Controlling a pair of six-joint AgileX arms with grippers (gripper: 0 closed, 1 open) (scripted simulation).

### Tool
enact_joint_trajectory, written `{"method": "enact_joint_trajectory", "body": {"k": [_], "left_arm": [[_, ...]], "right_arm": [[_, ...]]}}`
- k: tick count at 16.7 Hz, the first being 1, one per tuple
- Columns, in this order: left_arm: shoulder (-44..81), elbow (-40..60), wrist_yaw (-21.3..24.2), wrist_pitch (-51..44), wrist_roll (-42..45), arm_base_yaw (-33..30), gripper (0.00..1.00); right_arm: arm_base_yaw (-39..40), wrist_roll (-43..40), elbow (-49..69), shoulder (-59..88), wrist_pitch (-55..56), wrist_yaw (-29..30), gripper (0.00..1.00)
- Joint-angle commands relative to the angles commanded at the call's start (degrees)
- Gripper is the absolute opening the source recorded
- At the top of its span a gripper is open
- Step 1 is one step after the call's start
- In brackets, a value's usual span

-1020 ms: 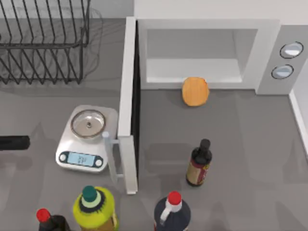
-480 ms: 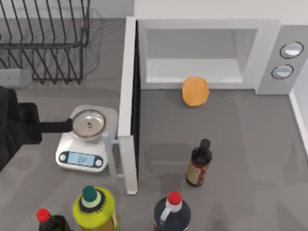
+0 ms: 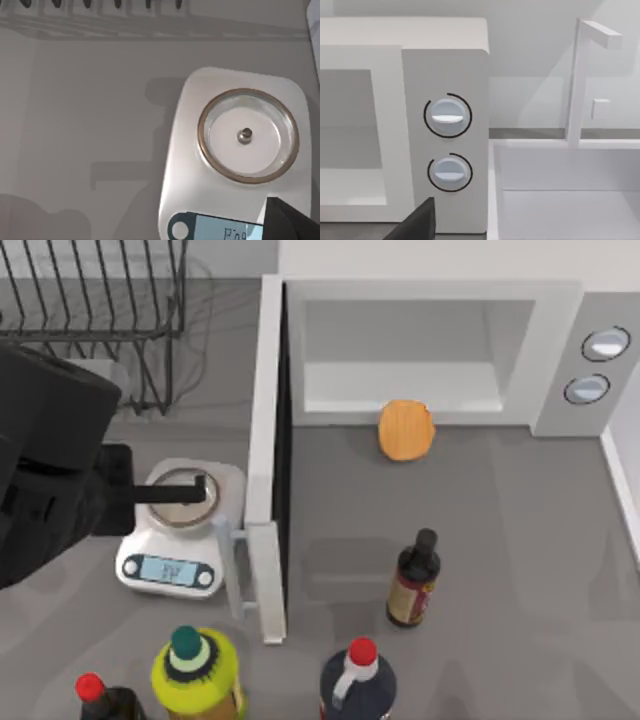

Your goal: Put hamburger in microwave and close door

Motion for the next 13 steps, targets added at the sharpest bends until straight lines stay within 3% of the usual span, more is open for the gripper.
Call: {"method": "enact_joint_trajectory", "body": {"k": [6,13], "left_arm": [[1.1,-2.39,0.08,2.29,0.06,0.14,0.0],[6.27,-14.29,0.05,22.28,0.25,0.14,0.0]], "right_arm": [[0.0,0.0,0.0,0.0,0.0,0.0,1.0],[0.0,0.0,0.0,0.0,0.0,0.0,1.0]]}}
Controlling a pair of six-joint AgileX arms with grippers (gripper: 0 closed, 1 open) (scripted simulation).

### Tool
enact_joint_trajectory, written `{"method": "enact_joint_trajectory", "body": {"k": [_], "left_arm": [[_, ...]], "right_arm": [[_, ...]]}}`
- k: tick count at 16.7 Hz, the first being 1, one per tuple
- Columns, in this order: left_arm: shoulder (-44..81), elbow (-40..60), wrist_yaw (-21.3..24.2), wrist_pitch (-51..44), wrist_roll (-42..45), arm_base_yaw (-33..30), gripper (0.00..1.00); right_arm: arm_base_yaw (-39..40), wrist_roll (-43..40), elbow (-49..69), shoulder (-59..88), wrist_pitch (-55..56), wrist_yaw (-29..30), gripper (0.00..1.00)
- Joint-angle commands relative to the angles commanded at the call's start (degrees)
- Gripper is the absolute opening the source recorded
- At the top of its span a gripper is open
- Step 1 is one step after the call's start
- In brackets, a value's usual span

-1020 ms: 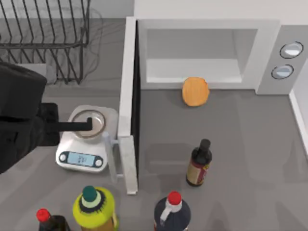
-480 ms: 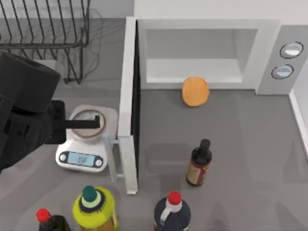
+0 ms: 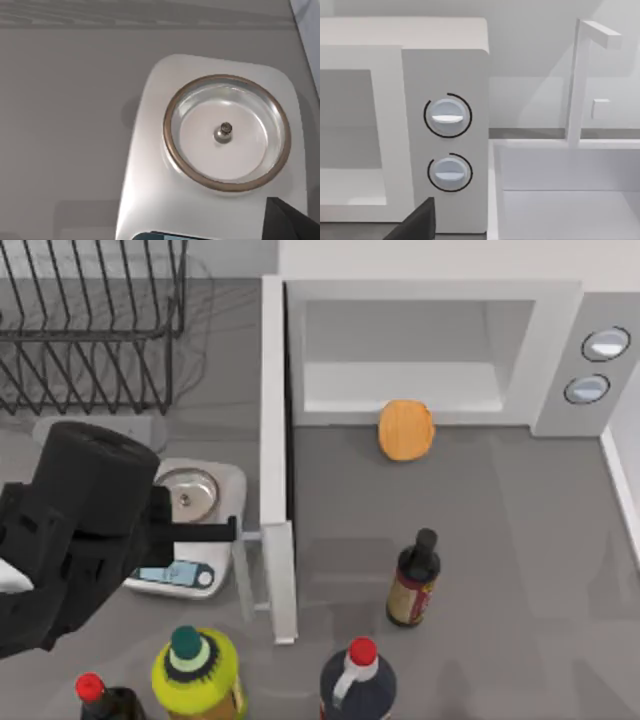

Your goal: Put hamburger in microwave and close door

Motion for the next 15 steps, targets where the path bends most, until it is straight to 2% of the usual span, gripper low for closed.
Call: {"method": "enact_joint_trajectory", "body": {"k": [3,7,10,15], "left_arm": [[2.02,-4.39,0.13,5.12,0.1,0.11,0.0],[2.34,-4.87,0.17,5.64,0.12,0.14,0.0],[1.32,-0.85,-0.28,4.61,-0.96,-2.97,0.0],[12.38,7.69,-6.32,2.83,-9.14,-13.41,0.0]], "right_arm": [[0.0,0.0,0.0,0.0,0.0,0.0,1.0],[0.0,0.0,0.0,0.0,0.0,0.0,1.0],[0.0,0.0,0.0,0.0,0.0,0.0,1.0],[0.0,0.0,0.0,0.0,0.0,0.0,1.0]]}}
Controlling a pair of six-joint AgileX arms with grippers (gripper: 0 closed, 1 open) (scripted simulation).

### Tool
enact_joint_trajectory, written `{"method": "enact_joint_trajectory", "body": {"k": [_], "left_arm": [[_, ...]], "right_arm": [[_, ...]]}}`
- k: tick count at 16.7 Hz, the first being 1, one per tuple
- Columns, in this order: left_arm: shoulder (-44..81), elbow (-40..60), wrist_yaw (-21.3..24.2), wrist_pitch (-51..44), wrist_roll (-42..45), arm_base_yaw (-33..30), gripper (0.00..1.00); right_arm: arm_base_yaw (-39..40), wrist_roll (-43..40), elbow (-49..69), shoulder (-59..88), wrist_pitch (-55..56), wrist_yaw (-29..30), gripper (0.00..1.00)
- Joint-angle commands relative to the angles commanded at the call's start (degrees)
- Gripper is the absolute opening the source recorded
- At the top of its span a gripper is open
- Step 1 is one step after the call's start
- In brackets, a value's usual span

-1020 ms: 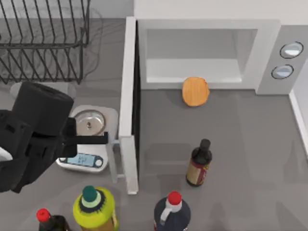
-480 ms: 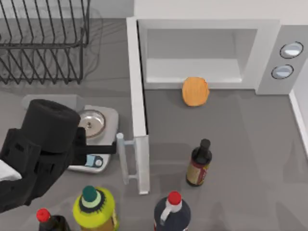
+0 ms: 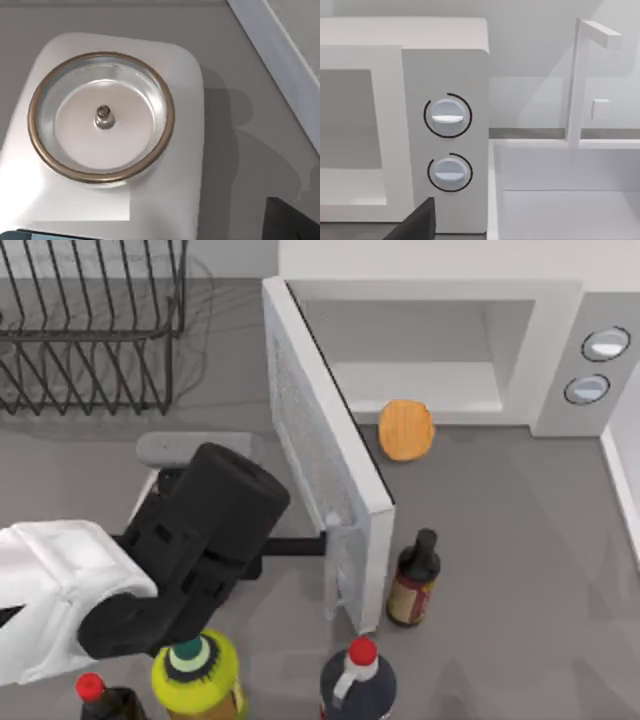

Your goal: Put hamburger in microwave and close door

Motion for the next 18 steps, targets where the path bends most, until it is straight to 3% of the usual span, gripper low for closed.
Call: {"method": "enact_joint_trajectory", "body": {"k": [4,10,18], "left_arm": [[6.09,5.48,-4.53,-1.45,-5.51,-6.22,0.0],[5.86,6.38,-5.12,-1.17,-6.09,-6.87,0.0],[15.11,23.61,-11.86,-2.38,-14.19,-16.86,0.0]], "right_arm": [[0.0,0.0,0.0,0.0,0.0,0.0,1.0],[0.0,0.0,0.0,0.0,0.0,0.0,1.0],[0.0,0.0,0.0,0.0,0.0,0.0,1.0]]}}
